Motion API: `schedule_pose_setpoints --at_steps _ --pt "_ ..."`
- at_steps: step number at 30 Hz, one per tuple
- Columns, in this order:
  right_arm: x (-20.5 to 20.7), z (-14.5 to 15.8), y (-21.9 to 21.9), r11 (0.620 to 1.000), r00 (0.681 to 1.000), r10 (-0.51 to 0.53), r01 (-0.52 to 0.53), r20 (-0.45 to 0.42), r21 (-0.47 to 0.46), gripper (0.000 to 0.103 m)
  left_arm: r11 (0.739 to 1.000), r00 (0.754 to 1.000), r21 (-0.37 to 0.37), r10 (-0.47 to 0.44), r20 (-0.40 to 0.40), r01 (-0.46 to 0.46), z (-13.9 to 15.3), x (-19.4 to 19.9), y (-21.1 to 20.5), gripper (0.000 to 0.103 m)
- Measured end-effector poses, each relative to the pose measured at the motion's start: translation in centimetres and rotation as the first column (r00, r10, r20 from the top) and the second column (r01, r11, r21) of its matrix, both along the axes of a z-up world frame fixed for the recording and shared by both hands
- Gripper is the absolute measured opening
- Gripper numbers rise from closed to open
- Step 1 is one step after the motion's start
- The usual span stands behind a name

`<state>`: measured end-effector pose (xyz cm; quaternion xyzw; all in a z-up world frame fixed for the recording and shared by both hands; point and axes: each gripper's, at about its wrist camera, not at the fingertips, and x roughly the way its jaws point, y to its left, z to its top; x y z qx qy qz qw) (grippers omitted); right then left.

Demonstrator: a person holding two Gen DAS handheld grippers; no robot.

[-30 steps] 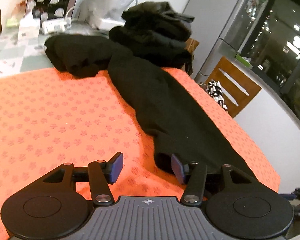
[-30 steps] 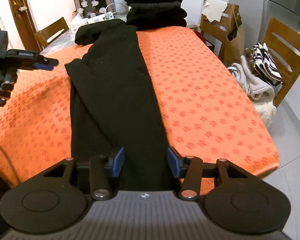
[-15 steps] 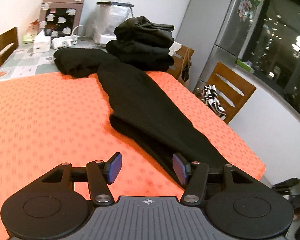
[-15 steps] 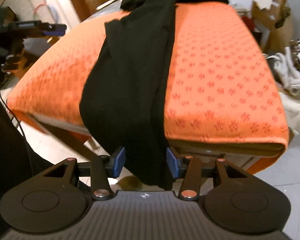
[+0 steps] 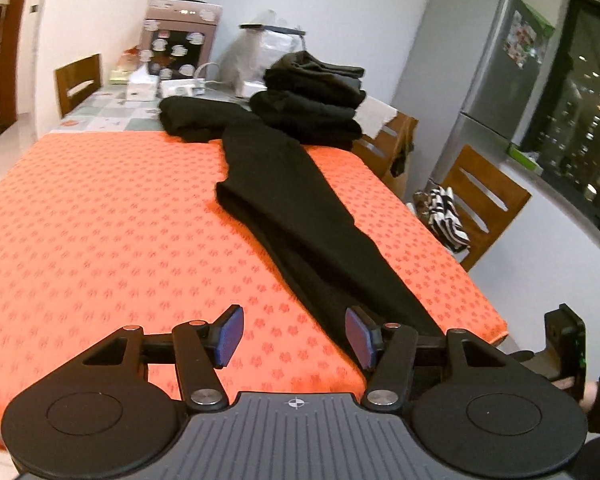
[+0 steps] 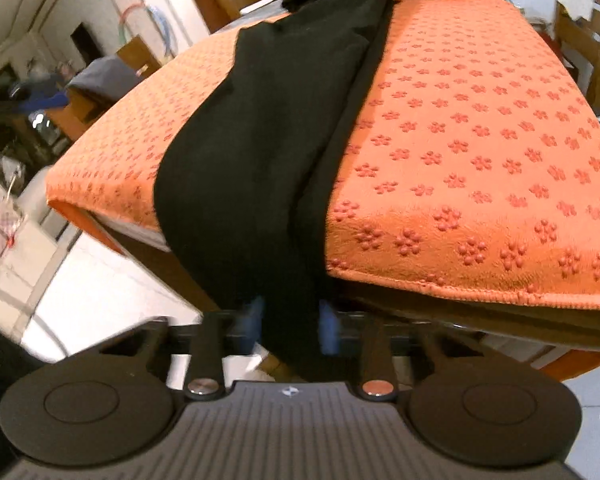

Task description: Fold clothes

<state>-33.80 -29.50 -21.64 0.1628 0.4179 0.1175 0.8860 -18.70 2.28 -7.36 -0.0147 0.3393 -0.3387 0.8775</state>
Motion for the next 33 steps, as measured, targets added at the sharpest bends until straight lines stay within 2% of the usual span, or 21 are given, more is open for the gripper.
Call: schedule_pose_setpoints --at_steps 2,6,12,19,22,25,33 --pt "-0.2 0.2 -0.4 1.000 1.000 0.007 -0.008 0.024 0.030 0.009 1.000 1.000 0.001 0.023 0.003 -0.023 0.2 -0.9 0.4 0.059" --pt "-1.0 2.0 -1.3 0.993 0.992 0.084 -0.091 0.093 0.075 0.008 0.999 0.999 -0.002 0.052 0.011 -0.052 0.9 -2.0 0.8 0.059" --pt "-0.7 7.0 -3.1 0.956 0.956 0.214 -0.247 0.203 0.156 0.008 0.998 0.998 -0.022 0.062 0.020 -0.061 1.9 -2.3 0.7 0.059" --pt "4.4 14.2 -3.8 0.920 0.912 0.233 -0.319 0.338 0.227 0.007 0.995 1.000 -0.096 0.023 0.014 -0.022 3.7 -1.0 0.0 0.062" --pt "7.3 16.7 -4.3 0.911 0.902 0.219 -0.325 0.372 0.253 0.007 0.991 1.000 -0.136 0.004 0.025 -0.001 4.6 0.2 -0.3 0.064" --pt "10.8 18.7 -5.1 0.915 0.907 0.182 -0.298 0.380 0.273 0.007 0.986 1.000 -0.169 0.012 0.027 -0.007 5.2 2.4 -0.6 0.064" --pt "22.8 20.0 -7.6 0.918 0.940 -0.003 -0.133 0.341 0.375 0.007 0.977 0.997 -0.210 0.056 0.058 -0.042 6.0 8.5 -0.3 0.065"
